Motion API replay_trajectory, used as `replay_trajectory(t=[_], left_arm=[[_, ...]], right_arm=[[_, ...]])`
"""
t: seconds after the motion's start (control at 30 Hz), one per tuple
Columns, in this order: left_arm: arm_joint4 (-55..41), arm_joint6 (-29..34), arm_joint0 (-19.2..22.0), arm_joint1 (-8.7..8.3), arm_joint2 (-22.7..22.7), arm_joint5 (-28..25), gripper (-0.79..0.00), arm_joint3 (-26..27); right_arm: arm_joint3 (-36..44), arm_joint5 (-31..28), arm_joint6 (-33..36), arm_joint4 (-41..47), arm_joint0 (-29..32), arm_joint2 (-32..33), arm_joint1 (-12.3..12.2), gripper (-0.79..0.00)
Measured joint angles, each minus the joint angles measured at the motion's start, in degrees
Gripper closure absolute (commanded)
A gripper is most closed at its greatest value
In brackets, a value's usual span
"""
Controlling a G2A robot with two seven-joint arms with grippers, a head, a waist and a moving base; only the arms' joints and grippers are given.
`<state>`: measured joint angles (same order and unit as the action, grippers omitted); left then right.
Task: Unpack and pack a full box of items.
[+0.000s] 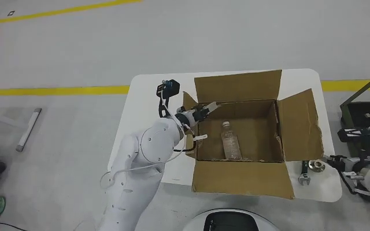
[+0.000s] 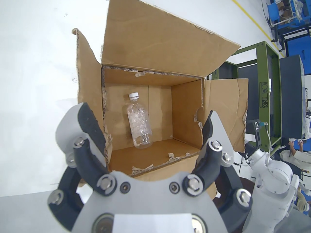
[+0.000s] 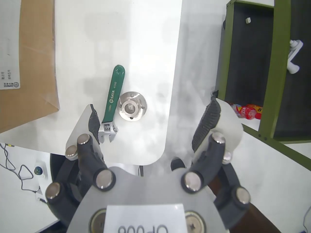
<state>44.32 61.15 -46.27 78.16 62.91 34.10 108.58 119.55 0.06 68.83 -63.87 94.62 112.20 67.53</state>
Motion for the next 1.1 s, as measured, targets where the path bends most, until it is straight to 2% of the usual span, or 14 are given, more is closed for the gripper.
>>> replay_trajectory(t=[0.1,0.13,0.17,0.2,0.27,0.3,0.37,0.47,0.53,0.93,1.1], left_arm=[[-0.08,0.04,0.06,0.01,-0.05,0.03,-0.785,-0.03],[-0.08,0.04,0.06,0.02,-0.05,0.03,-0.785,-0.03],[-0.08,0.04,0.06,0.02,-0.05,0.03,-0.785,-0.03],[-0.08,0.04,0.06,0.02,-0.05,0.02,-0.785,-0.03],[-0.08,0.04,0.06,0.02,-0.05,0.02,-0.785,-0.03],[-0.08,0.04,0.06,0.02,-0.05,0.02,-0.785,-0.03],[-0.08,0.04,0.06,0.02,-0.05,0.02,-0.785,-0.03],[-0.08,0.04,0.06,0.02,-0.05,0.02,-0.785,-0.03],[-0.08,0.04,0.06,0.02,-0.05,0.02,-0.785,-0.03],[-0.08,0.04,0.06,0.02,-0.05,0.02,-0.785,-0.03],[-0.08,0.04,0.06,0.02,-0.05,0.02,-0.785,-0.03]], right_arm=[[-0.82,0.21,2.9,-2.77,-2.26,-2.39,-0.27,-0.773],[-1.07,0.21,3.58,-3.49,-2.81,-3.02,-0.34,-0.588],[-1.41,0.22,4.47,-4.33,-3.43,-3.72,-0.43,-0.514],[-1.71,0.21,5.19,-4.82,-3.83,-4.23,-0.48,-0.486],[-2.46,0.15,6.73,-5.73,-4.62,-5.26,-0.59,-0.483],[-2.81,0.19,7.18,-5.98,-4.9,-5.57,-0.62,-0.517],[-3.57,0.34,7.82,-6.25,-5.43,-6.04,-0.69,-0.526],[-4.4,0.25,8.48,-6.28,-5.89,-6.38,-0.79,-0.465],[-4.87,0.14,8.92,-6.54,-6.18,-6.54,-0.87,-0.385],[-7.48,-0.53,10.32,-7.91,-7.82,-8.84,-1.23,-0.342],[-8.3,-0.56,10.34,-8.09,-8.24,-9.09,-1.35,-0.28]])
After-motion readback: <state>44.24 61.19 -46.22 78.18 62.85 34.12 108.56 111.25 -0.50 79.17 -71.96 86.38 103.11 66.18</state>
